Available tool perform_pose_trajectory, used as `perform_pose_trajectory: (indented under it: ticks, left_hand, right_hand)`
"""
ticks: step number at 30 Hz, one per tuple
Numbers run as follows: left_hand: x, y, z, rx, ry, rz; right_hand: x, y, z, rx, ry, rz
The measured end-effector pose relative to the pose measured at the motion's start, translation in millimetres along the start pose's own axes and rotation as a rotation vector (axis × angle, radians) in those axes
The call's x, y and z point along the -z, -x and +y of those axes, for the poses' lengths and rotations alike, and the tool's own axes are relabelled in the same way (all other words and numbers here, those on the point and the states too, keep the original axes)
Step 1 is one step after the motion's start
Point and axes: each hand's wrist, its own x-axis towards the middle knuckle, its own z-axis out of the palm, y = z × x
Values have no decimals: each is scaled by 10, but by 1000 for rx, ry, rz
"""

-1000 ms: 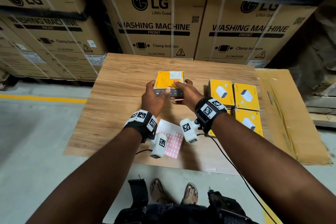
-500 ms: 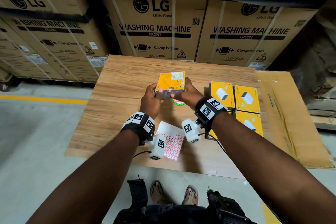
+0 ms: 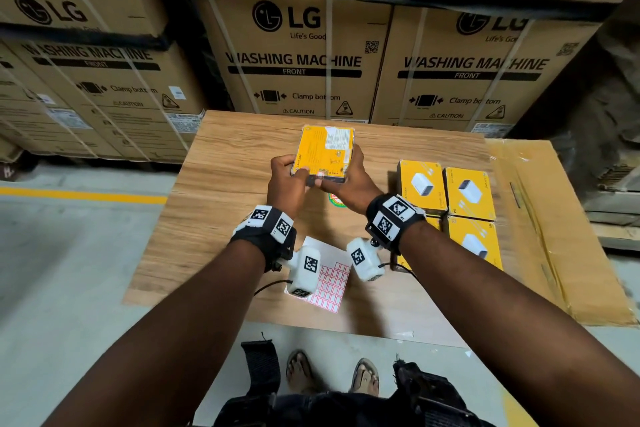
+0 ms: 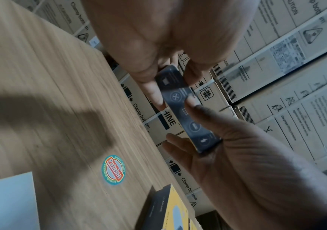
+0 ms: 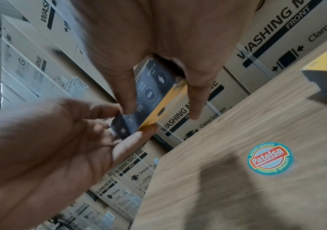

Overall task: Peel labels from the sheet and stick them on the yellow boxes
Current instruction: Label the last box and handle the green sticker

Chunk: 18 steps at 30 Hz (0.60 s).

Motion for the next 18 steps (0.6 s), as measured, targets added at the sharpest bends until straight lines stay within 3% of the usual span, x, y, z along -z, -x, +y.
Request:
perform_pose_trajectory:
  ticks: [9,14,18]
  left_hand:
    - [30,-6,2,-80,74,17]
    - [160,-53,-39,-182,2,-98]
    - [237,-105,-68,-219,-26,-140]
  right_hand:
    - [83,-18,-134,-4,110,-13]
    - [128,-15,-122,-78,86,-39]
    - [92,-24,-70,-11,186,94]
